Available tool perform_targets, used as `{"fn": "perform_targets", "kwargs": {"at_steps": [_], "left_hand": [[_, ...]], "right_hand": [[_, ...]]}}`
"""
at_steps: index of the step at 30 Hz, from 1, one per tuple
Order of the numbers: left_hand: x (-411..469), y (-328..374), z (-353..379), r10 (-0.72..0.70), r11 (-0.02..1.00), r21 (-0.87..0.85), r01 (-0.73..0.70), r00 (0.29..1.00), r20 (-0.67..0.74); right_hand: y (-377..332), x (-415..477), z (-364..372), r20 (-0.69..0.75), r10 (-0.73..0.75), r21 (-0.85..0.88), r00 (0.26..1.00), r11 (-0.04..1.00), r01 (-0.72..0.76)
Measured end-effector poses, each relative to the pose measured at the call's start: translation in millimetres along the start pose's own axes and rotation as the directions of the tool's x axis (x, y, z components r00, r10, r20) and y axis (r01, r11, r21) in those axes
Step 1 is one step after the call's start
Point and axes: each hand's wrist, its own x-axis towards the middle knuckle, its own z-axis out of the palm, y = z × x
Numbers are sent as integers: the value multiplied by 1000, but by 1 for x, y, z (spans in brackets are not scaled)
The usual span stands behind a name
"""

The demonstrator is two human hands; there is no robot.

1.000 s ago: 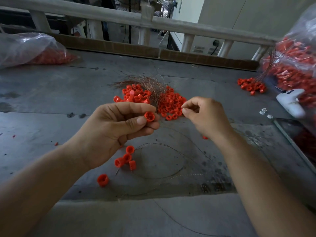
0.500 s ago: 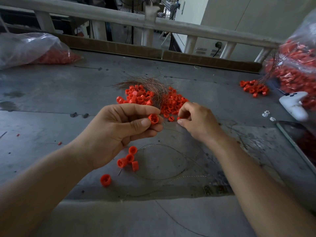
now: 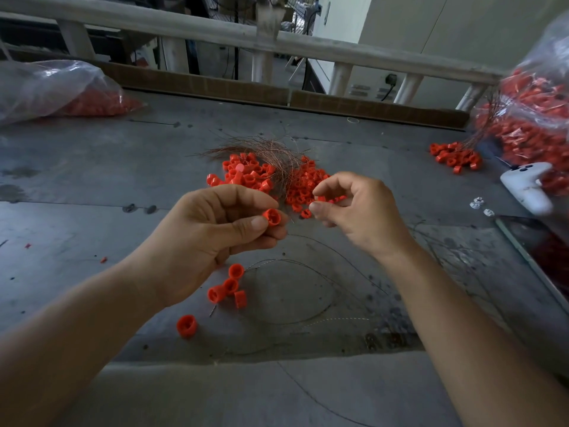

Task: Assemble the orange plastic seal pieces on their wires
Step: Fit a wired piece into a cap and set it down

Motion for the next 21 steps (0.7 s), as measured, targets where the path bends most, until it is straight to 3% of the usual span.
{"fn": "perform_targets", "kwargs": {"at_steps": [7, 11, 15, 21], "left_hand": [[1, 1, -2, -1, 998, 56, 3, 1000, -30], [1, 1, -1, 4, 997, 76, -1, 999, -43], [2, 1, 0, 14, 997, 74, -10, 998, -57], [2, 0, 1, 50, 996, 74, -43, 994, -98]], "right_hand": [[-28, -19, 3, 152, -92, 359, 984, 933, 31], [-31, -22, 5, 165, -86, 500, 983, 866, -8], [-34, -22, 9, 158, -120, 530, 980, 848, 18], [-30, -22, 16, 97, -171, 427, 980, 897, 115]]}}
